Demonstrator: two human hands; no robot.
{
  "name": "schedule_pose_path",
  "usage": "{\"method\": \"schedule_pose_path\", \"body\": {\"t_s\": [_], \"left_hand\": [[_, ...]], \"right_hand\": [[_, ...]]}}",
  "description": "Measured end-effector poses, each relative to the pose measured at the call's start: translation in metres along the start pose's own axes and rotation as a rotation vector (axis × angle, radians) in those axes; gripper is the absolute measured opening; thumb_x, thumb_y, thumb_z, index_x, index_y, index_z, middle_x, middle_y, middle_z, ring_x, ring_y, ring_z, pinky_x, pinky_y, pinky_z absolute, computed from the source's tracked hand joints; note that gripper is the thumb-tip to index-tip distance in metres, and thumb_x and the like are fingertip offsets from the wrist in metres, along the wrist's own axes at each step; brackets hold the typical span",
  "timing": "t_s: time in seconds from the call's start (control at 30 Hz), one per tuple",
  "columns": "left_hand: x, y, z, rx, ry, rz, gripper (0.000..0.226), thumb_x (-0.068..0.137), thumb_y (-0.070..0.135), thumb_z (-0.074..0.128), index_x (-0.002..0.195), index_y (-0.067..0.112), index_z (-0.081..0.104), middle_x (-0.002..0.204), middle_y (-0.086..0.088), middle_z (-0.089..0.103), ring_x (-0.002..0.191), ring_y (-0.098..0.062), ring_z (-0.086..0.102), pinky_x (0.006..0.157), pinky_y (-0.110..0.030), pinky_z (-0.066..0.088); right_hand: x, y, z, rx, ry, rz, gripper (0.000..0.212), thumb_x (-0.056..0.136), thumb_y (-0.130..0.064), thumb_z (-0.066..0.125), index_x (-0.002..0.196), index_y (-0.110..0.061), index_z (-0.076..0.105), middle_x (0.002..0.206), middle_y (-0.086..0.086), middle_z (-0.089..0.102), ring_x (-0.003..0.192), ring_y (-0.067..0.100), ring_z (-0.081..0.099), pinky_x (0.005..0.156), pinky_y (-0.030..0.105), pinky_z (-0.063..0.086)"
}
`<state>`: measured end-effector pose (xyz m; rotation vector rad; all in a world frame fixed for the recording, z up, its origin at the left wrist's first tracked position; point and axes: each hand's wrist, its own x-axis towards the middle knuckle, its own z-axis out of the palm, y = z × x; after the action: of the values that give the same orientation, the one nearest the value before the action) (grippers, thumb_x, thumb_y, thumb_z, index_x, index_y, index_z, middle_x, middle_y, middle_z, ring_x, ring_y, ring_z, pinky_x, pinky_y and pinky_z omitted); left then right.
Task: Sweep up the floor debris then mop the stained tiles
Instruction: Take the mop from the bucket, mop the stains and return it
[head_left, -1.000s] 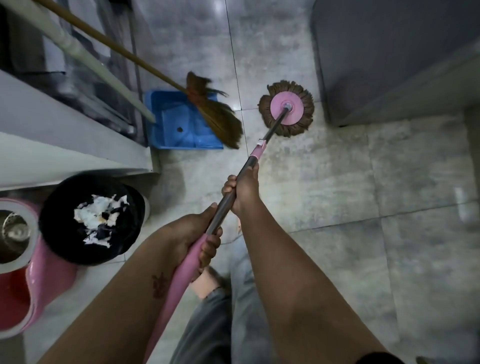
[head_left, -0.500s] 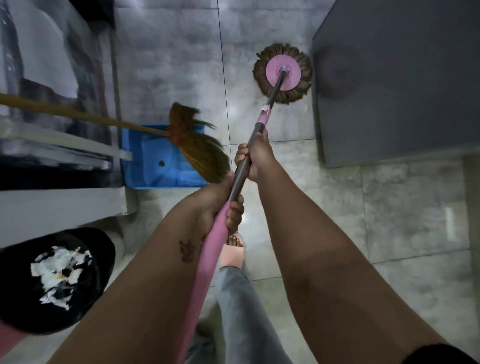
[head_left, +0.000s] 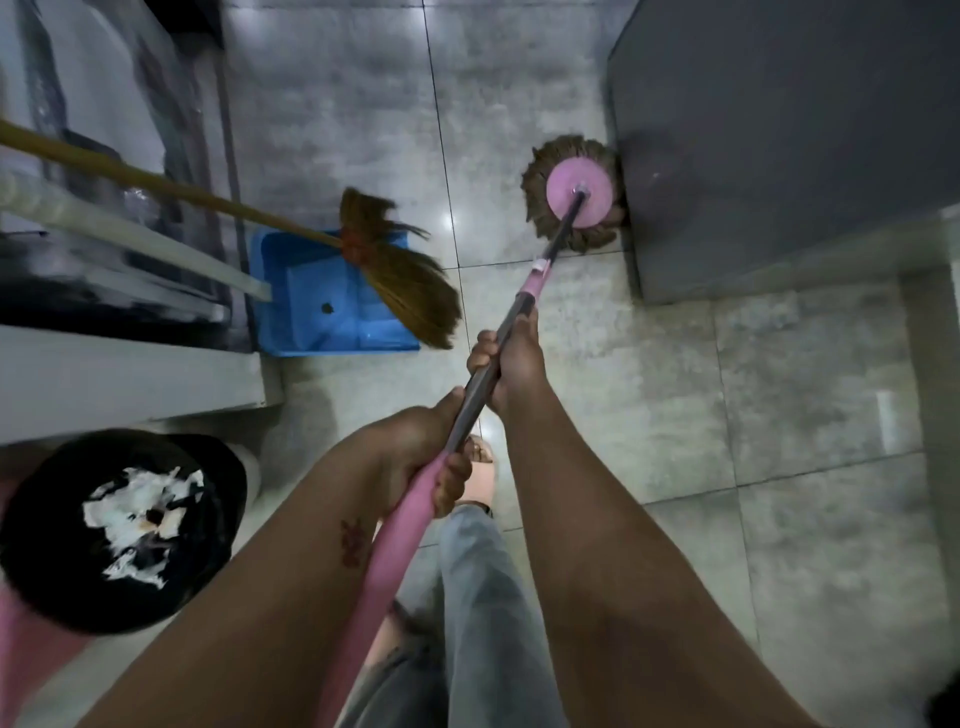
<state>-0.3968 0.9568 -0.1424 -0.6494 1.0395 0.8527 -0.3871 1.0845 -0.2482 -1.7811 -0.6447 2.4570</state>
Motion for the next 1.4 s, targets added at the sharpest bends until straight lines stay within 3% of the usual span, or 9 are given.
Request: {"method": "schedule_pose_path", "body": {"t_s": [0.17, 0.3, 0.53, 0.6, 0.77, 0.93, 1.1, 1.27, 1.4], "left_hand": [[-0.014, -0.059, -0.02, 0.127, 0.026, -0.071, 0.063, 0.09, 0.071, 0.035, 0.065, 0.014, 0.044, 0.044, 0.0, 0.038, 0.032, -0.013, 0.032, 0.038, -0.014, 0.03], [-0.018, -0.064, -0.033, 0.137, 0.045, -0.087, 0.062, 0.091, 0.071, 0.035, 0.066, 0.014, 0.043, 0.042, 0.0, 0.037, 0.029, -0.012, 0.031, 0.036, -0.012, 0.029], [-0.009, -0.004, -0.036, 0.098, 0.078, -0.017, 0.059, 0.091, 0.068, 0.038, 0.069, 0.013, 0.045, 0.043, 0.001, 0.039, 0.03, -0.011, 0.033, 0.035, -0.013, 0.03], [-0.002, 0.023, -0.03, 0.05, 0.062, 0.014, 0.06, 0.092, 0.068, 0.037, 0.068, 0.013, 0.045, 0.043, 0.001, 0.039, 0.03, -0.011, 0.033, 0.034, -0.014, 0.03], [0.008, 0.087, -0.015, -0.103, 0.039, 0.095, 0.061, 0.091, 0.068, 0.038, 0.067, 0.013, 0.046, 0.041, 0.002, 0.038, 0.028, -0.011, 0.033, 0.031, -0.013, 0.03], [-0.001, 0.109, -0.02, -0.258, 0.0, 0.118, 0.06, 0.09, 0.068, 0.039, 0.068, 0.013, 0.046, 0.042, 0.003, 0.038, 0.028, -0.01, 0.034, 0.032, -0.014, 0.031], [-0.014, 0.071, -0.031, -0.295, -0.004, 0.093, 0.061, 0.089, 0.069, 0.039, 0.066, 0.013, 0.046, 0.042, 0.002, 0.037, 0.029, -0.011, 0.033, 0.031, -0.014, 0.031], [-0.023, -0.002, -0.037, -0.281, 0.002, 0.059, 0.061, 0.088, 0.069, 0.042, 0.067, 0.013, 0.046, 0.043, 0.001, 0.036, 0.029, -0.012, 0.032, 0.032, -0.014, 0.031], [-0.032, -0.071, -0.048, -0.23, 0.005, 0.032, 0.061, 0.089, 0.069, 0.04, 0.068, 0.013, 0.045, 0.044, 0.002, 0.035, 0.029, -0.011, 0.031, 0.032, -0.014, 0.031]], "right_hand": [[-0.036, 0.058, -0.037, 0.062, 0.064, -0.002, 0.027, 0.101, -0.052, 0.036, 0.126, -0.057, 0.043, 0.052, -0.004, 0.039, 0.037, 0.007, 0.037, 0.036, 0.016, 0.035], [-0.041, 0.071, -0.035, 0.052, 0.095, 0.022, 0.025, 0.1, -0.052, 0.035, 0.124, -0.057, 0.041, 0.049, -0.005, 0.042, 0.036, 0.007, 0.038, 0.037, 0.017, 0.036], [0.0, 0.029, 0.01, -0.005, 0.066, 0.027, 0.027, 0.102, -0.046, 0.031, 0.127, -0.051, 0.041, 0.047, -0.005, 0.039, 0.035, 0.007, 0.035, 0.036, 0.016, 0.033], [0.017, 0.003, 0.027, -0.029, 0.036, 0.03, 0.024, 0.103, -0.045, 0.03, 0.123, -0.051, 0.042, 0.049, -0.004, 0.037, 0.036, 0.007, 0.034, 0.035, 0.016, 0.031], [0.054, -0.055, 0.08, -0.133, 0.001, 0.05, 0.032, 0.106, -0.04, 0.026, 0.136, -0.048, 0.036, 0.059, -0.001, 0.031, 0.039, 0.008, 0.031, 0.035, 0.015, 0.029], [0.063, -0.066, 0.119, -0.247, -0.056, 0.089, 0.035, 0.106, -0.043, 0.026, 0.14, -0.047, 0.031, 0.06, -0.001, 0.029, 0.041, 0.008, 0.029, 0.035, 0.014, 0.028], [0.038, -0.031, 0.112, -0.245, -0.099, 0.092, 0.036, 0.106, -0.04, 0.026, 0.14, -0.05, 0.033, 0.061, 0.0, 0.029, 0.035, 0.006, 0.031, 0.033, 0.013, 0.028], [-0.004, 0.02, 0.071, -0.221, -0.111, 0.087, 0.018, 0.107, -0.041, 0.026, 0.117, -0.045, 0.041, 0.062, 0.001, 0.031, 0.032, 0.005, 0.032, 0.033, 0.013, 0.029], [-0.042, 0.073, 0.033, -0.188, -0.076, 0.079, 0.025, 0.106, -0.044, 0.029, 0.129, -0.046, 0.04, 0.063, 0.0, 0.031, 0.034, 0.005, 0.032, 0.034, 0.014, 0.03]]}}
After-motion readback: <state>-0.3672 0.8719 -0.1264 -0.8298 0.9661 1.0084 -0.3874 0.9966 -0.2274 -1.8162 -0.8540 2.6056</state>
